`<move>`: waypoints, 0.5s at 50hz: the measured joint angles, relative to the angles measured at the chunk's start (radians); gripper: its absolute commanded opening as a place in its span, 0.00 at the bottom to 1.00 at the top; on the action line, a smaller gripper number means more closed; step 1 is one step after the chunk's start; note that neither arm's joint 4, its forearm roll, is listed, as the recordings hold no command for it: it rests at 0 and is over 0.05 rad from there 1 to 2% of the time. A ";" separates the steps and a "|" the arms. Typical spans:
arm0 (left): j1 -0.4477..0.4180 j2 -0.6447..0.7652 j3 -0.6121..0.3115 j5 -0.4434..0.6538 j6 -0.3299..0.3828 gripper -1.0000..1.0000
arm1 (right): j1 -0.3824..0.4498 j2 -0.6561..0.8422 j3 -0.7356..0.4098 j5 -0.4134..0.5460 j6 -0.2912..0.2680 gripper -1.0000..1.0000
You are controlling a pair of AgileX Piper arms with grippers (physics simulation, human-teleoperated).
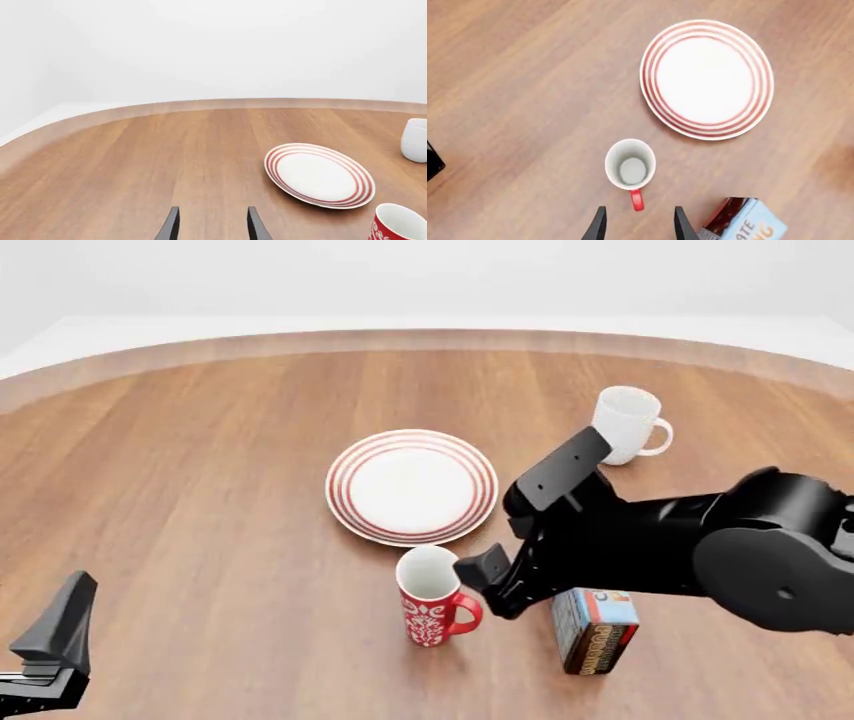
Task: Pick up the red mug and put it on the plate
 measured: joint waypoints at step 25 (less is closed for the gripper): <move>0.000 0.000 0.000 0.000 0.000 1.00 | -0.001 0.053 0.049 -0.072 0.037 1.00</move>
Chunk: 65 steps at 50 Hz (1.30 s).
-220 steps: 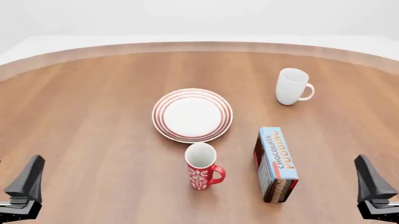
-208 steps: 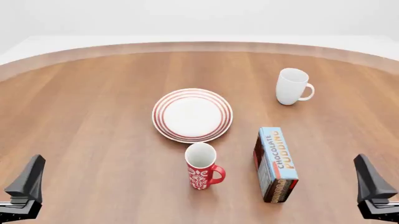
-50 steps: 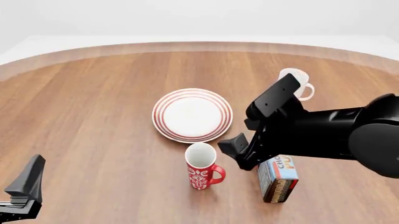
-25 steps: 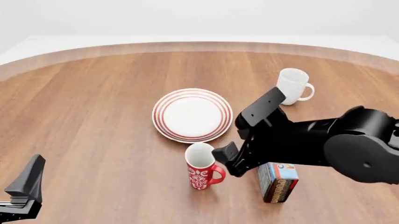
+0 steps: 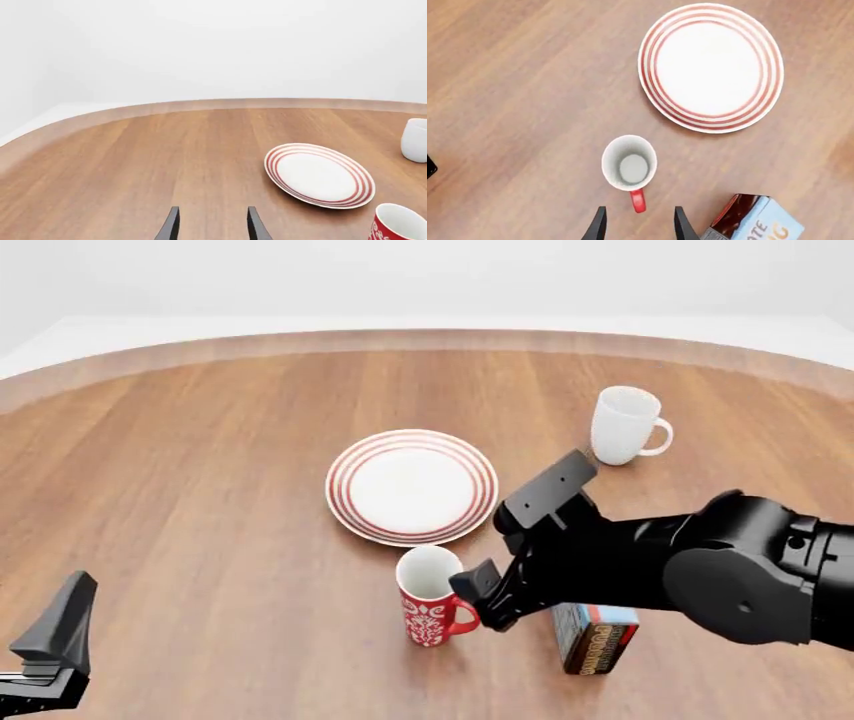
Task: Pick up the red mug and put it on the plate
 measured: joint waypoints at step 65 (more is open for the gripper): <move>0.000 0.000 0.000 0.000 0.000 1.00 | 0.014 0.158 0.094 -0.182 0.059 1.00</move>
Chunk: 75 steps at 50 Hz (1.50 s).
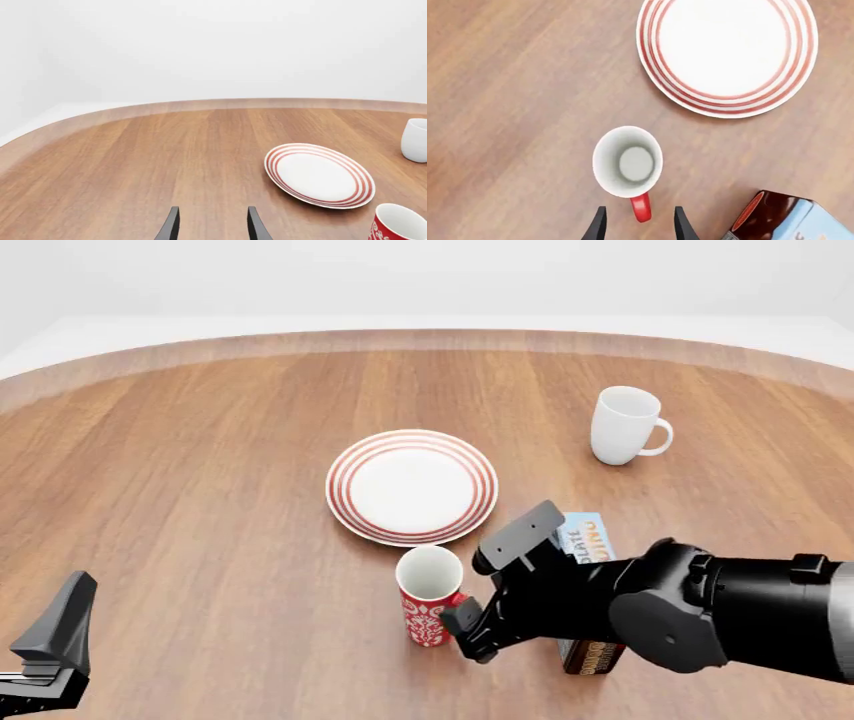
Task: Pick up the red mug and put it on the plate
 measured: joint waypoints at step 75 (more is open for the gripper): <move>0.000 0.000 0.000 0.000 0.000 1.00 | -0.007 0.078 0.041 -0.093 0.009 0.00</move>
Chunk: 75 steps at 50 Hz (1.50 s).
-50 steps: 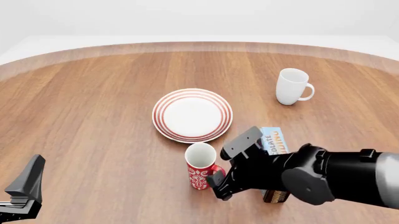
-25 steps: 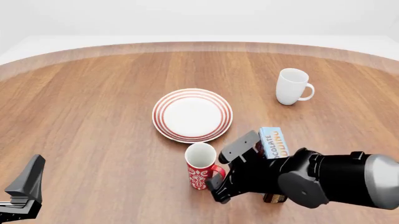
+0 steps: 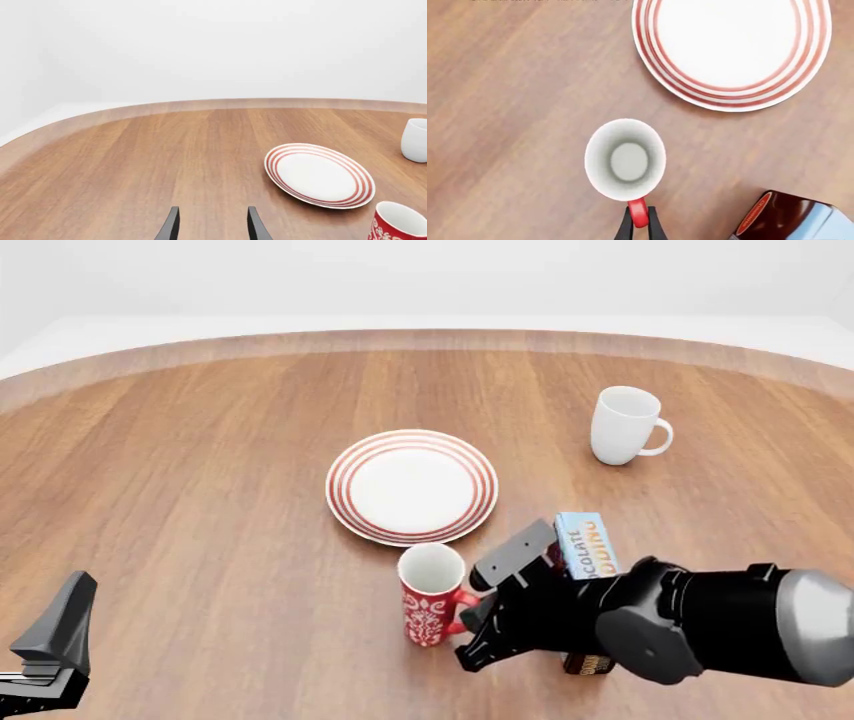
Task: Pick up the red mug and put it on the plate
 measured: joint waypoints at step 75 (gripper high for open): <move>0.000 0.000 0.000 0.000 0.000 1.00 | -0.230 -0.182 -0.122 0.018 -0.172 0.00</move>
